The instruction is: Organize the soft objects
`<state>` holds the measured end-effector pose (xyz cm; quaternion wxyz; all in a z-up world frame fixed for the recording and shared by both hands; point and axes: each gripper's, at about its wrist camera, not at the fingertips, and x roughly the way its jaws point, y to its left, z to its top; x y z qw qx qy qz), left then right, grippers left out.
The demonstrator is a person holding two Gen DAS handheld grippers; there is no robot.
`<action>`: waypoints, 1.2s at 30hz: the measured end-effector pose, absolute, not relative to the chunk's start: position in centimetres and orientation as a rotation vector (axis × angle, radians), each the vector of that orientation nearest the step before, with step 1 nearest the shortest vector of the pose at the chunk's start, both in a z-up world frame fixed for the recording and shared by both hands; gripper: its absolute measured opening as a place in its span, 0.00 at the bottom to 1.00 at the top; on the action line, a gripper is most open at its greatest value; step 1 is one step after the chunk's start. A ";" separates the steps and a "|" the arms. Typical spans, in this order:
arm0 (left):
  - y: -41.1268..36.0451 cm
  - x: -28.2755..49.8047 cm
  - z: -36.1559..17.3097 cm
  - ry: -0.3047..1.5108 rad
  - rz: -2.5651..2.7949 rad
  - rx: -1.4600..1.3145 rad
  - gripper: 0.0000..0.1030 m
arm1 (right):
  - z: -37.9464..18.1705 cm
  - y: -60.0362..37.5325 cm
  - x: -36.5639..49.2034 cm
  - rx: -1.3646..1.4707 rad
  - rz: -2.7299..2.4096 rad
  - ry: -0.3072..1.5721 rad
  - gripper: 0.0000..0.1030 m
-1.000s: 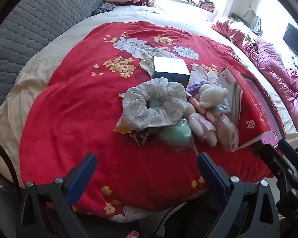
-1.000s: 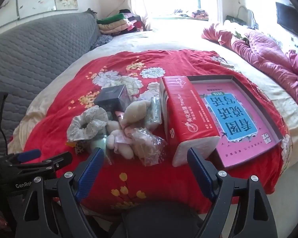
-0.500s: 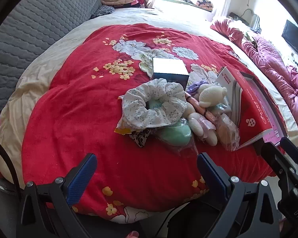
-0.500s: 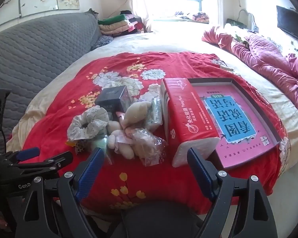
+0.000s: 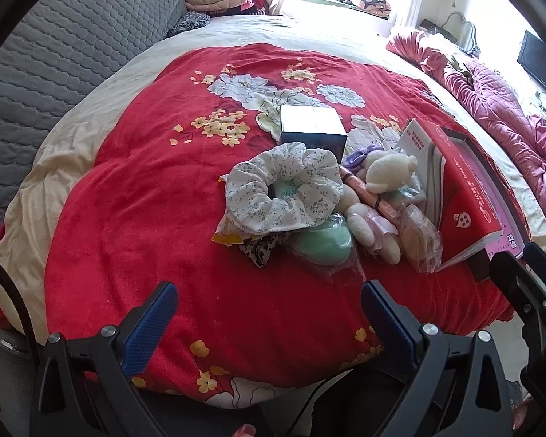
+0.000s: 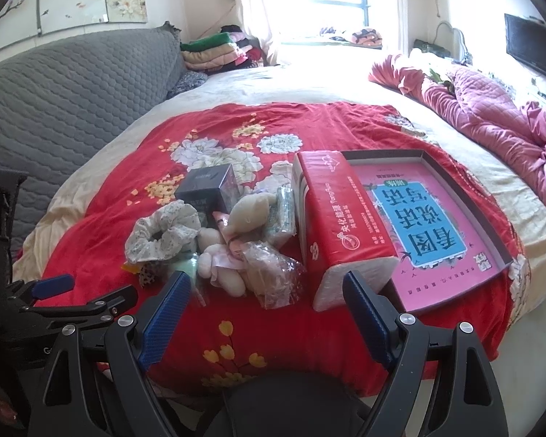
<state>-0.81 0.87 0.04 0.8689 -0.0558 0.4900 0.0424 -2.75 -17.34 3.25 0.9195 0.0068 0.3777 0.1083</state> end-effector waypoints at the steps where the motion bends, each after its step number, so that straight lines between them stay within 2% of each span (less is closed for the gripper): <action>1: 0.8 -0.8 0.0 1.025 0.088 -0.115 0.98 | 3.2 -17.3 -2.8 0.010 0.222 0.776 0.84; 36: 1.1 -0.8 -0.4 1.039 0.104 -0.115 0.98 | 2.7 -16.4 -2.6 -0.023 0.243 0.800 0.84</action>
